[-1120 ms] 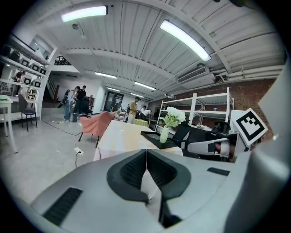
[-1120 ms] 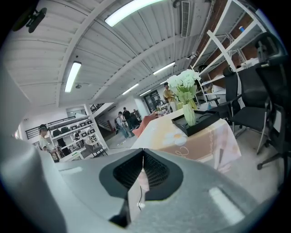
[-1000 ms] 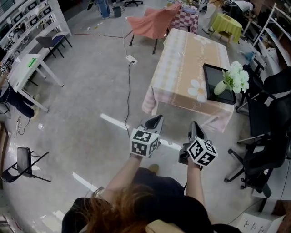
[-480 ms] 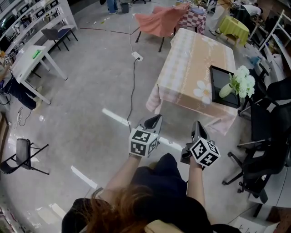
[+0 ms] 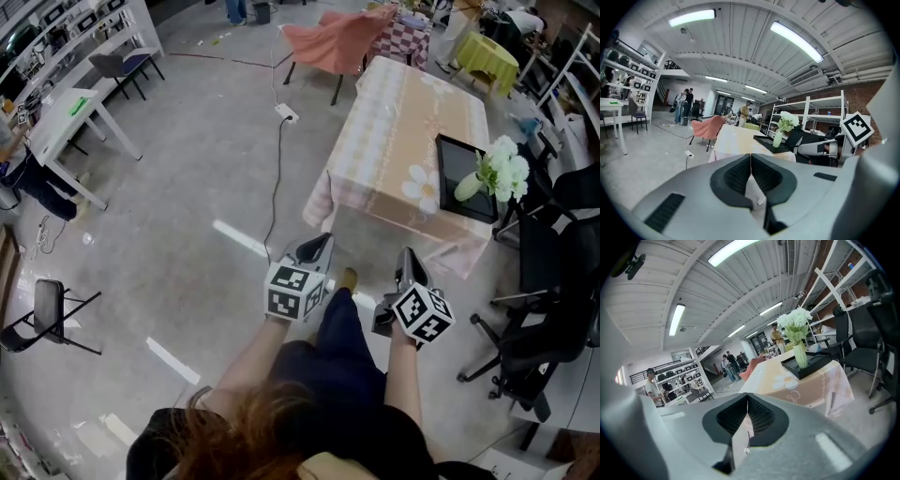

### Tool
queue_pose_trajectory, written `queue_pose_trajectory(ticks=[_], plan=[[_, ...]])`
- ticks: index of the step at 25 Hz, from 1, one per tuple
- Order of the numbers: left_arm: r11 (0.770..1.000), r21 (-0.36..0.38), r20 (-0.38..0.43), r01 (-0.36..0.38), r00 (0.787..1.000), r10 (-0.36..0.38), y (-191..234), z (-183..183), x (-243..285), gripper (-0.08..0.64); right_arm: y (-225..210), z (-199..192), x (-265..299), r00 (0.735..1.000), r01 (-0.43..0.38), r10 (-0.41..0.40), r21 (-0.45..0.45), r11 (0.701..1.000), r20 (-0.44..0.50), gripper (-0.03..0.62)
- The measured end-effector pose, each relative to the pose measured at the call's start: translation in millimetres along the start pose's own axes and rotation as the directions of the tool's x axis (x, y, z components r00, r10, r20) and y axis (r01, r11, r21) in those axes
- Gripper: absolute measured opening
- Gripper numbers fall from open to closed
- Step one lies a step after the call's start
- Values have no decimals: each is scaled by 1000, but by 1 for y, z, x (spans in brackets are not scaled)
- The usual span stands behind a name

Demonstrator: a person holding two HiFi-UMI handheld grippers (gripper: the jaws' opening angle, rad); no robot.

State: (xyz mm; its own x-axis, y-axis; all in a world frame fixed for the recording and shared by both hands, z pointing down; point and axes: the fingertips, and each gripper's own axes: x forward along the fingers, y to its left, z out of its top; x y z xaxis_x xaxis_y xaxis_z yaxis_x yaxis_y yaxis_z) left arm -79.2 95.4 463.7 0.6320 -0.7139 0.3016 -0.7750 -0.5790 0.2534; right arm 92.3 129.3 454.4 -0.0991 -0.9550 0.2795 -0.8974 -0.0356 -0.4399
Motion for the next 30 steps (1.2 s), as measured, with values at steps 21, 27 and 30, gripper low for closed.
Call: queue_pose_trajectory(ticks=[21,27,30], plan=[[1000,11,-6,-2,1000,2,9,24,61,12,-12,28,65,999,-46,46,-12,999,-24,5],[1000,3,-14,-9,1000,9,18,31,86,12,-19,38,92,998,-53,52,-16,998,-39,5],[1000,-4,-18,-15,1000,15,24,34,99,12,-23,41,106,997,-55,54,-16,998,-51,5]])
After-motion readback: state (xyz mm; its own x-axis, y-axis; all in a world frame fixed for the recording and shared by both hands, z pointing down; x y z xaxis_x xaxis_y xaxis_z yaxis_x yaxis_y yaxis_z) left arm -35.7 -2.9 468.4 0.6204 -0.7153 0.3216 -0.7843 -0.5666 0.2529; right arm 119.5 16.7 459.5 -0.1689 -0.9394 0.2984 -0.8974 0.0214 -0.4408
